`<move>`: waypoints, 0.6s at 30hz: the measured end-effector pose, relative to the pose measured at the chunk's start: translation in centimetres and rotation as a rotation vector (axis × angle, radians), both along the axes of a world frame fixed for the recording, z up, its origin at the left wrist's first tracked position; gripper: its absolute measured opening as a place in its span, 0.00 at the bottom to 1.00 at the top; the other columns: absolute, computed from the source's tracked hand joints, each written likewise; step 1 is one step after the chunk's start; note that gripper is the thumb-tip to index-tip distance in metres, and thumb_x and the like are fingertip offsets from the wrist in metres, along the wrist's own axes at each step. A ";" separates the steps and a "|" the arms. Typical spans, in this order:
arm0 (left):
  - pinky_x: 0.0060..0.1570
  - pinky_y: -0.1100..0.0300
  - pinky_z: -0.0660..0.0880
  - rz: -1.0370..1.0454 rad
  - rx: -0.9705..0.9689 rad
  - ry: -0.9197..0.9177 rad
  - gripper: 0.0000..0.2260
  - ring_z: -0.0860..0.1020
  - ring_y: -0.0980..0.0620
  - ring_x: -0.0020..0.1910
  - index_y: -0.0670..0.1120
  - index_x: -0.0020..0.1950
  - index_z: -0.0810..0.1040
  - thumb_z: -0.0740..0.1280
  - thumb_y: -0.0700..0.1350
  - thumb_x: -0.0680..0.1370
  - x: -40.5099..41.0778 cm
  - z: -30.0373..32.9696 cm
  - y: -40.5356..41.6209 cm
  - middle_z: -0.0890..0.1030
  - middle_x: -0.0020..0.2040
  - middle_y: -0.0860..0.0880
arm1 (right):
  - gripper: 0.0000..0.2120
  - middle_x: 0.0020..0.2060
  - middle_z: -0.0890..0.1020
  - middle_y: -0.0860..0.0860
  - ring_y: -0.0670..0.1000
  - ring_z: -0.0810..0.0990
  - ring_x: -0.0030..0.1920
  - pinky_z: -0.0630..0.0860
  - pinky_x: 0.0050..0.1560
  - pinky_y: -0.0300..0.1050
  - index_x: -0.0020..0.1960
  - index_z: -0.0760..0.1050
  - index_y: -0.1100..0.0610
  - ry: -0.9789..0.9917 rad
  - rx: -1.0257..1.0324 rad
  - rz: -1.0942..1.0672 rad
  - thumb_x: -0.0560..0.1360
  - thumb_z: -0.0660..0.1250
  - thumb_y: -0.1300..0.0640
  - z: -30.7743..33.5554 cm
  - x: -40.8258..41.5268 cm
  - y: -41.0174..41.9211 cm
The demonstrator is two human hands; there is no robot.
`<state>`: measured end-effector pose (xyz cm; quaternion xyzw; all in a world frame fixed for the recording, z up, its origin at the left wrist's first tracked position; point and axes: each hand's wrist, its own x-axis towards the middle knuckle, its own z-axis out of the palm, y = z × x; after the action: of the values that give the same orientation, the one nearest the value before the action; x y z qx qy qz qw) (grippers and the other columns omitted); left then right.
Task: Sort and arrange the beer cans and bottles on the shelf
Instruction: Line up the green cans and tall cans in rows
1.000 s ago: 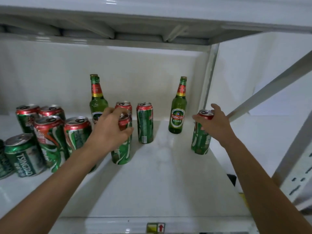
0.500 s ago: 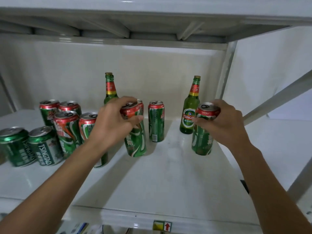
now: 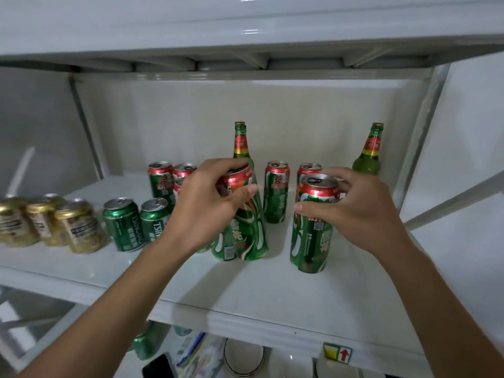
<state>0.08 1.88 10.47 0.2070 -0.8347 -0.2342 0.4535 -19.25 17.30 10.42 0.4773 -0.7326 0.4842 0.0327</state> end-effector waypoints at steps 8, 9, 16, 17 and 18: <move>0.57 0.63 0.78 -0.010 0.030 0.011 0.20 0.80 0.63 0.56 0.53 0.68 0.80 0.74 0.53 0.77 5.2 -0.1 -2.6 0.82 0.60 0.58 | 0.23 0.43 0.86 0.40 0.39 0.85 0.44 0.83 0.51 0.44 0.52 0.82 0.45 -0.025 0.004 0.117 0.60 0.84 0.44 -0.8 5.3 -3.8; 0.57 0.63 0.78 -0.006 0.024 0.003 0.20 0.80 0.63 0.56 0.52 0.69 0.80 0.74 0.52 0.77 5.5 -0.2 -2.9 0.81 0.60 0.58 | 0.22 0.43 0.87 0.40 0.38 0.85 0.44 0.83 0.51 0.43 0.51 0.82 0.45 -0.027 0.018 0.132 0.60 0.84 0.45 -0.9 5.6 -4.2; 0.63 0.57 0.77 -0.025 0.022 -0.043 0.20 0.78 0.59 0.61 0.52 0.69 0.80 0.74 0.51 0.77 7.9 -1.1 -5.6 0.79 0.65 0.55 | 0.29 0.47 0.87 0.40 0.39 0.85 0.45 0.83 0.52 0.45 0.59 0.82 0.46 -0.055 0.065 0.165 0.59 0.85 0.45 -1.9 8.9 -7.4; 0.64 0.58 0.76 -0.034 0.017 -0.052 0.21 0.78 0.58 0.62 0.52 0.69 0.80 0.75 0.51 0.77 8.2 -1.4 -6.1 0.79 0.66 0.54 | 0.30 0.47 0.86 0.39 0.38 0.85 0.46 0.83 0.52 0.43 0.59 0.81 0.46 -0.056 0.062 0.157 0.59 0.85 0.46 -2.1 9.5 -7.8; 0.64 0.60 0.76 -0.044 0.004 -0.062 0.21 0.78 0.58 0.63 0.52 0.69 0.80 0.75 0.52 0.76 8.5 -1.6 -6.8 0.79 0.66 0.54 | 0.30 0.47 0.86 0.39 0.37 0.85 0.46 0.83 0.52 0.41 0.60 0.81 0.45 -0.059 0.056 0.146 0.60 0.85 0.46 -2.2 10.0 -8.2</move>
<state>8.57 -4.91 8.87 0.1963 -0.8523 -0.2391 0.4217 -9.24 9.11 8.18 0.5157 -0.7096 0.4787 -0.0377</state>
